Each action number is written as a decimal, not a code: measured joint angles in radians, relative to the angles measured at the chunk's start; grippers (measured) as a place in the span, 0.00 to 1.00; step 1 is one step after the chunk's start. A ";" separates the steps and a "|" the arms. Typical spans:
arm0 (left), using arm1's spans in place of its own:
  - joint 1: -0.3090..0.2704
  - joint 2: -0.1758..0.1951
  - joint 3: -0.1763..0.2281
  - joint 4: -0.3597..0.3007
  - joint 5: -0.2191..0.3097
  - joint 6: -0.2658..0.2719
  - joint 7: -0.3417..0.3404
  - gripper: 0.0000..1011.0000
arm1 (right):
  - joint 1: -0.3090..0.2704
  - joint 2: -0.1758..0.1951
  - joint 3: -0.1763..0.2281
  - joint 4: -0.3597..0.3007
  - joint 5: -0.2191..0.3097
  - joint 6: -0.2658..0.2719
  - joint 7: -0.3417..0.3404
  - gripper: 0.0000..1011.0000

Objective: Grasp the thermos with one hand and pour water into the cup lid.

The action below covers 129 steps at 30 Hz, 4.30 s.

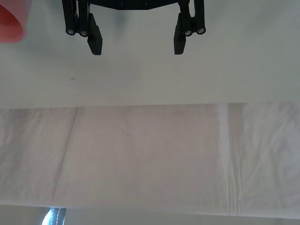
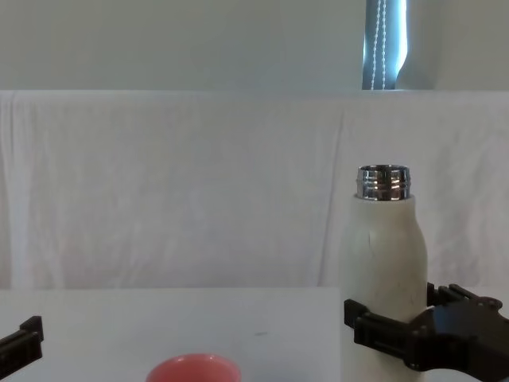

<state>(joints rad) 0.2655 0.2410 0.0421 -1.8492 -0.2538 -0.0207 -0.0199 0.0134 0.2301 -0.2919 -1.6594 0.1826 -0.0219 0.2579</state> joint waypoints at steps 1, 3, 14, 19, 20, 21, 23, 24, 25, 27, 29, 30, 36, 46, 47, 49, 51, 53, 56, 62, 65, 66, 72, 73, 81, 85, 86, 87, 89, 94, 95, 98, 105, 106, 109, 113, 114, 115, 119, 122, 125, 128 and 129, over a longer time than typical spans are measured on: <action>0.000 0.000 0.000 0.000 0.000 0.000 0.000 0.99 | 0.000 0.000 0.000 0.001 0.000 0.000 0.000 0.94; 0.000 0.000 0.000 0.000 0.000 0.000 0.000 0.99 | 0.000 0.000 0.001 0.002 0.000 -0.001 0.000 0.94; 0.000 0.000 0.000 0.000 0.000 0.000 0.000 0.99 | 0.000 -0.001 0.001 0.003 0.000 -0.001 0.000 0.94; 0.000 0.000 0.000 0.000 0.000 0.000 0.000 0.99 | 0.000 -0.001 0.001 0.003 0.000 -0.001 0.000 0.94; 0.000 0.000 0.000 0.000 0.000 0.000 0.000 0.99 | 0.000 -0.001 0.001 0.003 0.000 -0.002 0.000 0.94; 0.000 0.000 0.000 0.000 0.000 0.000 0.000 0.99 | 0.000 0.000 0.001 0.003 0.000 -0.001 0.000 0.94; 0.000 0.000 0.000 0.000 0.000 0.000 0.000 0.99 | 0.000 0.000 0.001 0.003 0.000 -0.001 0.000 0.94; 0.000 0.000 0.000 0.000 0.000 0.000 0.000 0.99 | 0.000 0.000 0.001 0.003 0.000 -0.002 0.000 0.94; 0.000 0.000 0.000 0.000 0.000 0.000 0.000 0.99 | 0.000 0.000 0.001 0.003 0.000 -0.002 0.000 0.94; 0.000 0.000 0.000 0.000 0.000 0.000 0.000 0.99 | 0.000 0.000 0.001 0.003 0.000 -0.002 0.000 0.94; 0.000 0.000 0.000 0.000 0.000 0.000 0.000 0.99 | 0.000 0.000 0.001 0.003 0.000 -0.002 0.000 0.94; 0.000 0.000 0.000 0.000 0.000 0.000 0.000 0.99 | 0.000 0.000 0.001 0.003 0.000 -0.002 0.000 0.94; 0.000 0.000 0.000 0.000 0.000 0.000 0.000 0.99 | 0.000 0.000 0.001 0.003 0.000 -0.002 0.000 0.94; 0.000 0.000 0.000 0.000 0.000 0.000 0.000 0.99 | 0.000 0.000 0.001 0.002 0.000 -0.002 0.000 0.94; 0.000 0.000 0.000 0.000 0.000 0.000 0.000 0.99 | 0.000 0.000 0.001 0.002 0.000 -0.002 0.000 0.94; 0.000 0.000 0.000 0.000 0.000 0.000 0.000 0.99 | 0.000 0.000 0.001 0.002 0.000 -0.002 0.000 0.94; 0.000 0.000 0.000 0.000 0.000 0.000 0.000 0.99 | 0.000 0.000 0.001 0.002 0.000 -0.002 0.000 0.94; 0.000 0.000 0.000 0.000 0.000 0.000 0.000 0.99 | 0.000 0.000 0.001 0.002 0.000 -0.002 0.000 0.94; 0.000 0.000 0.000 0.000 0.000 0.000 0.000 0.99 | 0.000 0.000 0.001 0.002 0.000 -0.002 0.000 0.94; 0.000 0.000 0.000 0.000 0.000 0.000 0.000 0.99 | 0.000 0.000 0.001 0.001 0.001 -0.002 0.000 0.99; 0.000 0.000 0.000 0.000 0.000 0.000 0.000 0.99 | 0.000 0.000 0.001 0.001 0.001 -0.002 0.000 0.99; 0.000 0.000 0.000 0.000 0.000 0.000 0.000 0.99 | 0.000 0.000 0.001 0.001 0.001 -0.002 0.000 0.99; 0.000 0.000 0.000 0.000 0.000 0.000 0.000 0.99 | 0.000 0.000 0.001 0.001 0.001 -0.001 0.000 0.99; 0.000 0.000 0.000 0.000 0.000 0.000 0.000 0.99 | 0.000 0.000 0.001 0.001 0.001 -0.001 0.000 0.99; 0.000 0.000 0.000 0.000 0.000 0.000 0.000 0.99 | -0.014 0.007 0.006 -0.009 0.008 0.000 0.006 0.99; 0.000 0.000 0.000 0.000 0.000 0.000 0.000 0.99 | -0.021 0.010 0.009 -0.015 0.012 0.000 0.008 0.99; 0.000 0.000 0.000 0.000 0.000 0.000 0.000 0.99 | -0.022 0.011 0.010 -0.016 0.014 0.000 0.008 0.99; 0.000 0.000 0.000 0.000 0.000 0.000 0.000 0.99 | -0.023 0.011 0.010 -0.016 0.014 -0.001 0.008 0.99; 0.000 0.000 0.000 0.000 0.000 0.000 0.000 0.99 | -0.025 0.012 0.010 -0.018 0.015 -0.001 0.008 0.99; 0.000 0.000 0.000 0.000 0.000 0.000 0.000 0.99 | -0.031 0.013 0.010 -0.024 0.016 0.001 0.006 0.99; 0.000 0.000 0.000 0.000 0.000 0.000 0.000 0.99 | -0.032 0.013 0.010 -0.024 0.016 0.002 0.006 0.99; 0.000 0.000 0.000 0.000 0.000 0.000 0.000 0.99 | -0.037 0.014 0.010 -0.028 0.016 0.002 0.004 0.99; 0.000 0.000 0.000 0.000 0.000 0.000 0.000 0.99 | -0.055 0.020 0.018 -0.041 0.016 0.002 -0.002 0.99; 0.000 0.000 0.000 0.000 0.000 0.000 0.000 0.99 | -0.057 0.020 0.019 -0.043 0.016 0.002 -0.003 0.99; 0.000 0.000 0.000 0.000 0.000 0.000 0.000 0.99 | -0.069 0.025 0.023 -0.053 0.016 0.002 -0.005 0.99; 0.000 0.000 0.000 0.000 0.000 0.000 0.000 0.99 | -0.088 0.035 0.031 -0.068 0.012 0.002 -0.007 0.99; 0.000 0.000 0.000 0.000 0.000 0.000 0.000 0.99 | -0.091 0.037 0.032 -0.071 0.012 0.002 -0.008 0.99; 0.000 0.000 0.000 0.000 0.000 0.000 0.000 0.99 | -0.094 0.039 0.034 -0.074 0.011 0.002 -0.009 0.99; 0.000 0.000 0.000 0.000 0.000 0.000 0.000 0.99 | -0.113 0.045 0.046 -0.086 0.008 0.001 -0.013 0.99; 0.000 0.000 0.000 0.000 0.000 0.000 0.000 0.99 | -0.124 0.047 0.053 -0.093 0.007 -0.001 -0.017 0.99; 0.000 0.000 0.000 0.000 0.000 0.000 0.000 0.99 | -0.138 0.047 0.063 -0.098 0.007 -0.006 -0.023 0.99; 0.000 0.000 0.000 0.000 0.000 0.000 0.000 0.99 | -0.154 0.045 0.079 -0.101 0.008 -0.015 -0.030 0.99; 0.000 0.000 0.000 0.000 0.000 0.000 0.000 0.99 | -0.154 0.045 0.079 -0.101 0.008 -0.015 -0.030 0.99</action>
<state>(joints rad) 0.2655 0.2409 0.0422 -1.8492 -0.2538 -0.0207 -0.0199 -0.1403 0.2750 -0.2126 -1.7604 0.1910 -0.0367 0.2275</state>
